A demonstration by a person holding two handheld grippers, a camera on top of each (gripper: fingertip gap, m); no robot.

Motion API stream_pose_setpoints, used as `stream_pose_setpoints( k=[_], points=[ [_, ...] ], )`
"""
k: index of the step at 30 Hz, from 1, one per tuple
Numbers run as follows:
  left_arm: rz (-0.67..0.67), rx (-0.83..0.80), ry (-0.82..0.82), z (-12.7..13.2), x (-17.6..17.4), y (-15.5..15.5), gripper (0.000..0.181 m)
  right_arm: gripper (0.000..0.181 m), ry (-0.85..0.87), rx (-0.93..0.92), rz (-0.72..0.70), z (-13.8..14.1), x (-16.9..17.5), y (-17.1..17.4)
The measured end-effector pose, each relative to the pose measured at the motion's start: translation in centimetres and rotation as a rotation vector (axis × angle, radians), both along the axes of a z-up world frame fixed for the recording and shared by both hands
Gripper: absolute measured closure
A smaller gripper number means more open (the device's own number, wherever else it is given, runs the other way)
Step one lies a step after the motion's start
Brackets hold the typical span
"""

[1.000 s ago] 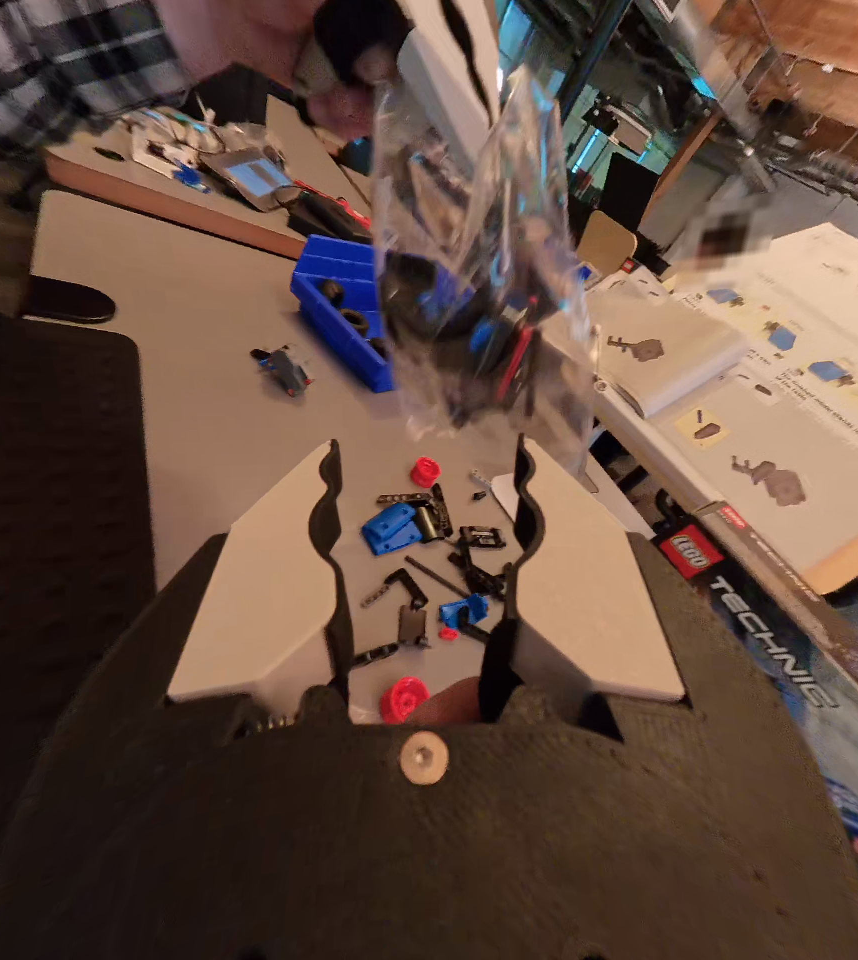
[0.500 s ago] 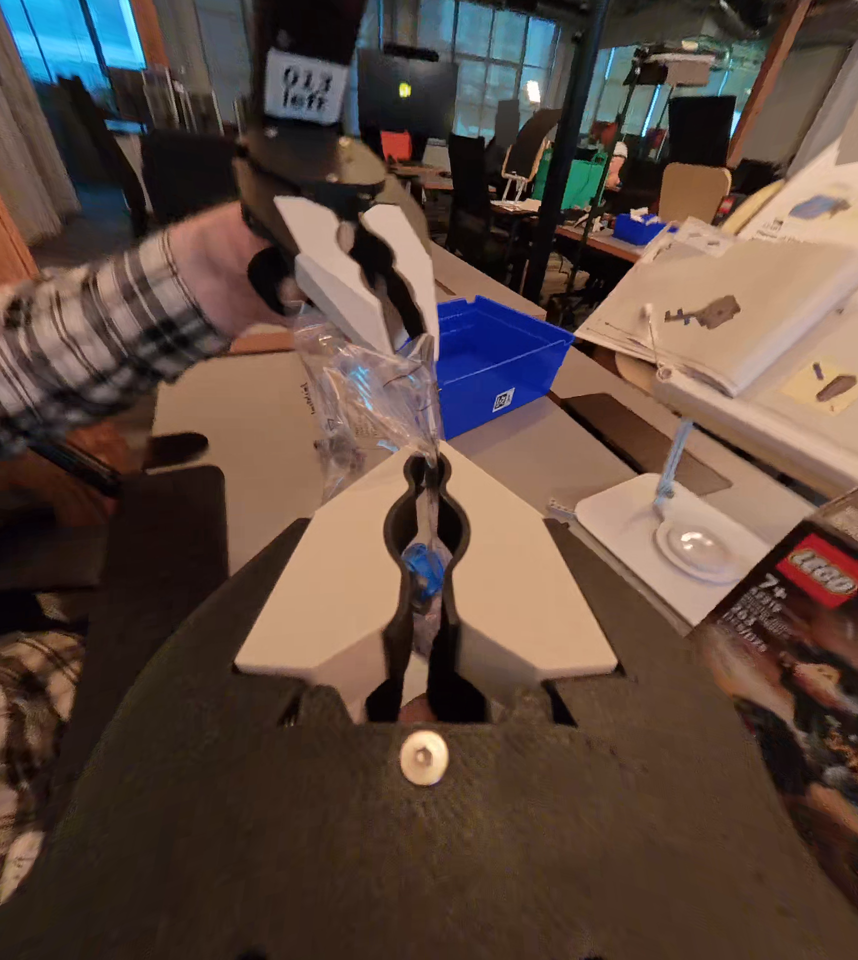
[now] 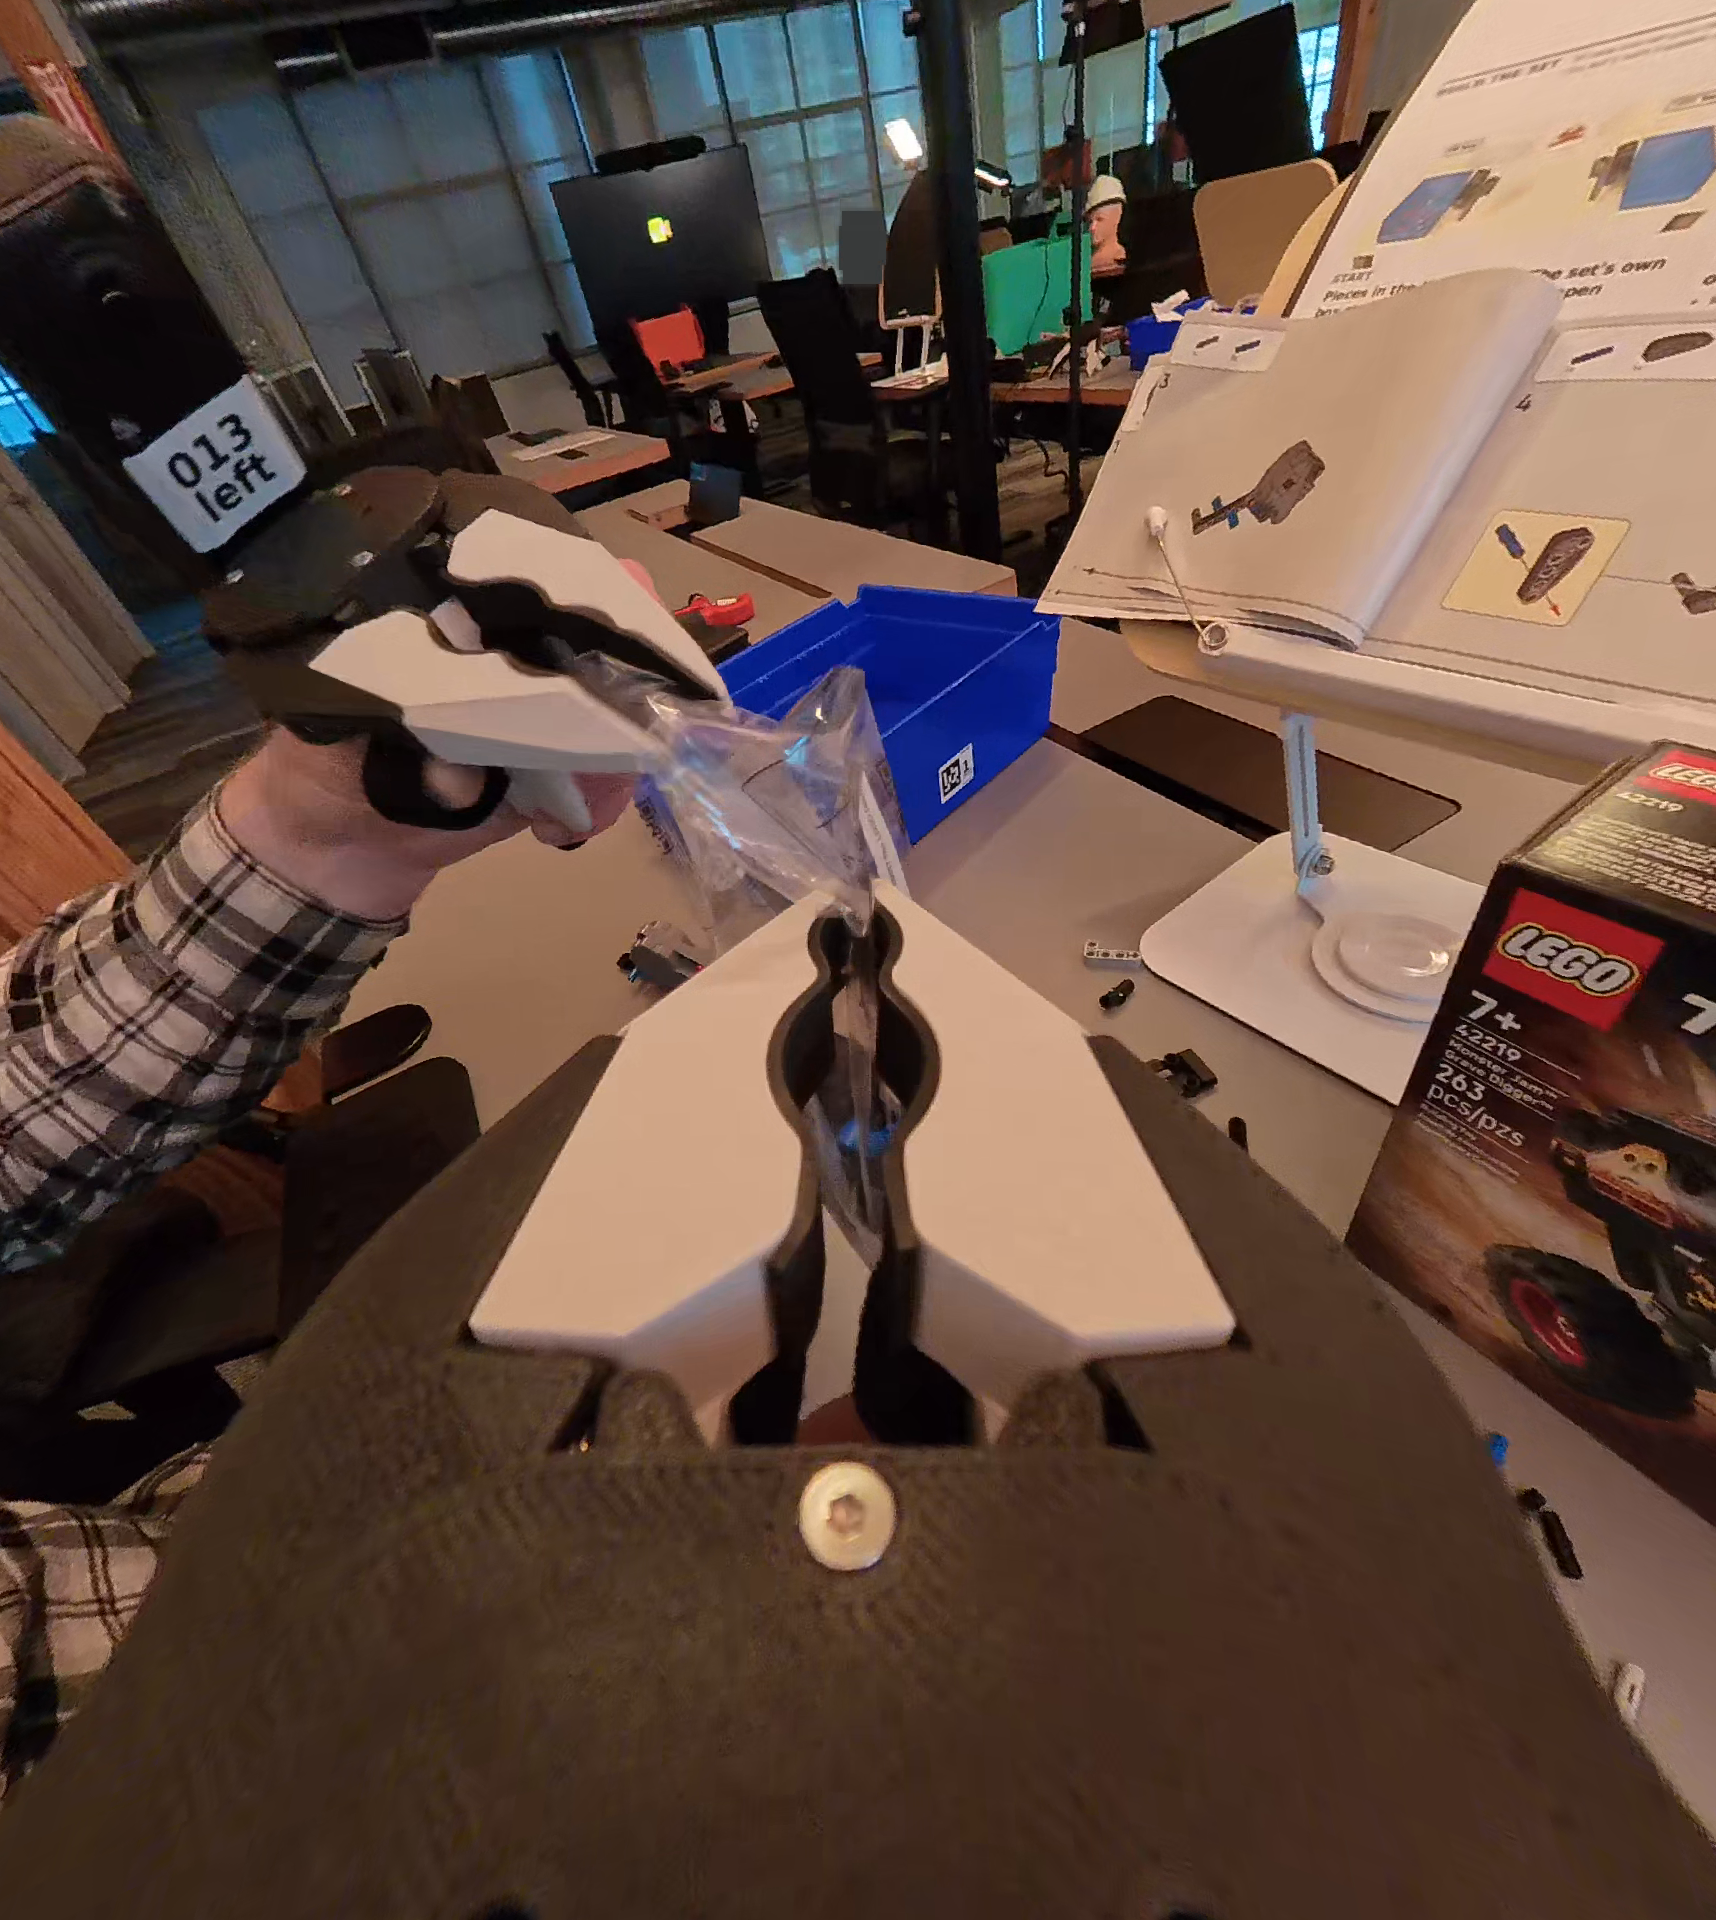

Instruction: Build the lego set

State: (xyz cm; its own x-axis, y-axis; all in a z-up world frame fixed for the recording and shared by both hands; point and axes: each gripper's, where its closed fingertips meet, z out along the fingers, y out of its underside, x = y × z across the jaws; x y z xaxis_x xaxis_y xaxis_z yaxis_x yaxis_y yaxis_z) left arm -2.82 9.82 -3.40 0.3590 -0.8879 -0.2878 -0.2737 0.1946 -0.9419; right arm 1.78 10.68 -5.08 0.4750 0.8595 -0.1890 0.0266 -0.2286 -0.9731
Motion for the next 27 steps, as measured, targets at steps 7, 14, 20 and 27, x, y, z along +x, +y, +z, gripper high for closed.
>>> stream_pose_setpoints(
  k=[7, 14, 20, 27],
  points=[
    [-0.073, -0.120, -0.194, 3.0, -0.6, 0.1, 0.181, 0.181, 0.155, -0.038, 0.090, 1.5, 1.7, -0.9],
    [-0.155, -0.212, -0.323, 4.1, -0.7, -0.3, 0.181, 0.181, 0.277, -0.052, 0.125, 2.2, 2.8, -1.6],
    [-0.188, -0.225, -0.376, 4.7, -1.2, -0.7, 0.181, 0.159, 0.234, 0.045, 0.124, 2.4, 3.4, -2.5],
    [-0.197, -0.263, -0.422, 4.2, -1.7, -1.1, 0.181, 0.181, 0.220, 0.133, 0.148, 3.4, 3.6, -3.3]
  ],
)
